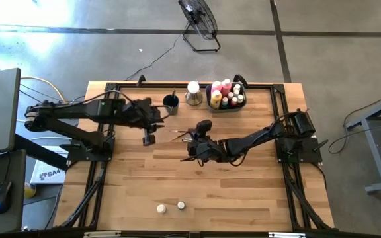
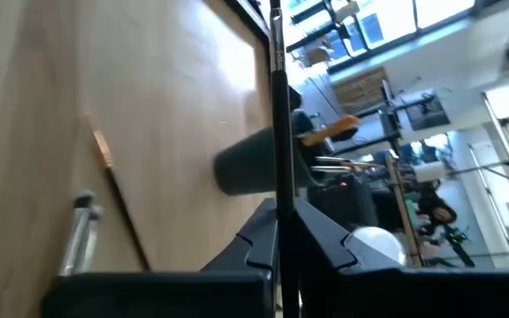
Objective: Pick & Place Paint Supplies
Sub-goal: Put the silver paintbrush into the blue cup
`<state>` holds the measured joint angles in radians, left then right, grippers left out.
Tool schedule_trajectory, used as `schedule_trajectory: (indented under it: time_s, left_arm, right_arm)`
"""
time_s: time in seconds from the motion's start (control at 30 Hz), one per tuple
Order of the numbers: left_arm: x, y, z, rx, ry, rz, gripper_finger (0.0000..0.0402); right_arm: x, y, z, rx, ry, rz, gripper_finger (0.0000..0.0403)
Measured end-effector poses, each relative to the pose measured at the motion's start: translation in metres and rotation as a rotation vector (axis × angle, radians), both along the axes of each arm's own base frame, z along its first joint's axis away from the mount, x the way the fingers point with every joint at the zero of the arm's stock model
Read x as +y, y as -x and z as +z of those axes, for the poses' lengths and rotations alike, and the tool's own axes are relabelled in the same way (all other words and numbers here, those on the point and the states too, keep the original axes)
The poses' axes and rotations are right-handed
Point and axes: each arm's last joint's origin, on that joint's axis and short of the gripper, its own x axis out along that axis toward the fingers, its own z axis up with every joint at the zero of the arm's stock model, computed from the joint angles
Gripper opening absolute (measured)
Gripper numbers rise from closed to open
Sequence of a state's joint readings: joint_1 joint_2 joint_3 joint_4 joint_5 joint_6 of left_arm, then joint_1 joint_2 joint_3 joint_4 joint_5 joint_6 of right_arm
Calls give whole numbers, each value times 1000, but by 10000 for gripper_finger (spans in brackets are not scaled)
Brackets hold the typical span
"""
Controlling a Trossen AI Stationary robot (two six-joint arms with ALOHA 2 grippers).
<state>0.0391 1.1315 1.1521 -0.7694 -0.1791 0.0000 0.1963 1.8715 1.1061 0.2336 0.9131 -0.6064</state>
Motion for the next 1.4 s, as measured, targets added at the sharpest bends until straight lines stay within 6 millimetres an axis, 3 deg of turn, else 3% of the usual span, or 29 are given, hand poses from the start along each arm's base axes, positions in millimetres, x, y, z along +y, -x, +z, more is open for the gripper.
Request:
schedule_trajectory:
  time_s: [0.1, 0.33, 0.53, 0.67, 0.83, 1.13, 1.4]
  left_arm:
    - [2, 8, 10, 4, -64, 63, 74]
    - [6, 28, -2, 119, -140, 223, 74]
    - [4, 35, -40, 84, -91, 202, 74]
    - [3, 32, -71, -12, -67, 150, 74]
    - [0, 22, -98, -210, -14, 34, 74]
    - [-6, 13, -95, -714, -64, -230, 74]
    - [-5, 4, -105, -705, -137, -239, 74]
  right_arm:
    - [0, 3, 8, -20, 0, -10, 14]
    - [0, 27, 46, -58, -84, -9, 12]
    - [-6, 64, 75, -151, -340, 119, 12]
    - [-13, 88, 80, -253, -492, 240, 12]
    - [-25, 112, 67, -423, -651, 405, 11]
    - [-43, 139, 40, -789, -782, 596, 12]
    - [-43, 140, 32, -776, -809, 578, 13]
